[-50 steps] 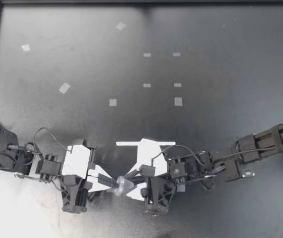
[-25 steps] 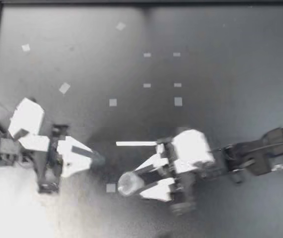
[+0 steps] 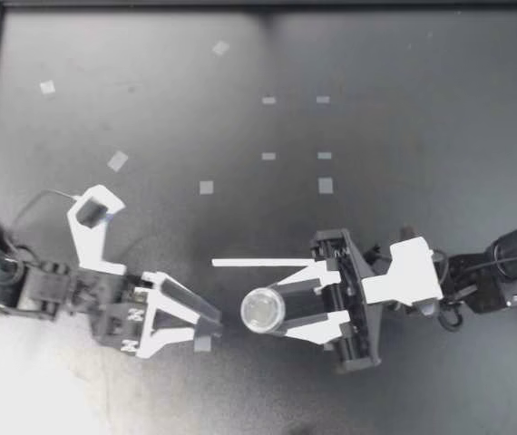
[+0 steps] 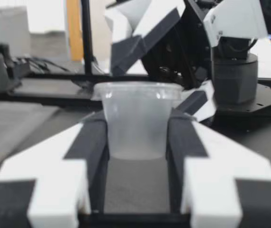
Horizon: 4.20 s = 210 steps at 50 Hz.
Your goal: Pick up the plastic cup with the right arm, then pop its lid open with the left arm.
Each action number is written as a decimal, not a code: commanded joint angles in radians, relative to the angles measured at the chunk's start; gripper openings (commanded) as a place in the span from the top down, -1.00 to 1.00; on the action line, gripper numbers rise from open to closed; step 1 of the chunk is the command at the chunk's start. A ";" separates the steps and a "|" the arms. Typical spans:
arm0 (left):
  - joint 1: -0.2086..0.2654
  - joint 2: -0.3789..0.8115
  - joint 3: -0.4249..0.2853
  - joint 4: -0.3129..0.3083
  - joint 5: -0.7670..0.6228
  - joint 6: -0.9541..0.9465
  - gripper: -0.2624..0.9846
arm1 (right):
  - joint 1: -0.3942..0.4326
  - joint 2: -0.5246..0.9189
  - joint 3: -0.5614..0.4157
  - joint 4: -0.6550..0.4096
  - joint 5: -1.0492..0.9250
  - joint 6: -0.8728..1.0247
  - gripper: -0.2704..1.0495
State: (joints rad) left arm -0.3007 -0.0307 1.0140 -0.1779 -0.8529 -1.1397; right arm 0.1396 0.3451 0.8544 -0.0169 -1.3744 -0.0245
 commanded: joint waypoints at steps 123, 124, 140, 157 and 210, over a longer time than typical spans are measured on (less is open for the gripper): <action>0.017 -0.034 -0.023 -0.080 -0.052 1.279 -0.52 | -0.008 -0.184 0.046 -0.003 0.255 0.150 0.05; 0.017 -0.031 -0.025 -0.080 -0.052 1.279 -0.52 | -0.008 -0.183 0.046 -0.002 0.255 0.150 0.05; 0.017 -0.015 -0.038 -0.080 -0.041 1.278 -0.52 | -0.008 -0.178 0.044 -0.003 0.255 0.147 0.05; 0.017 -0.015 -0.038 -0.080 -0.034 1.289 -0.52 | -0.008 -0.179 0.043 -0.003 0.259 0.147 0.05; 0.017 -0.017 -0.034 -0.080 -0.032 1.295 -0.52 | -0.008 -0.173 0.028 -0.003 0.282 0.147 0.05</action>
State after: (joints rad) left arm -0.2853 -0.0353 0.9940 -0.2577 -0.8805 0.1534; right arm 0.1381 0.1887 0.9004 -0.0199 -1.0891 0.1243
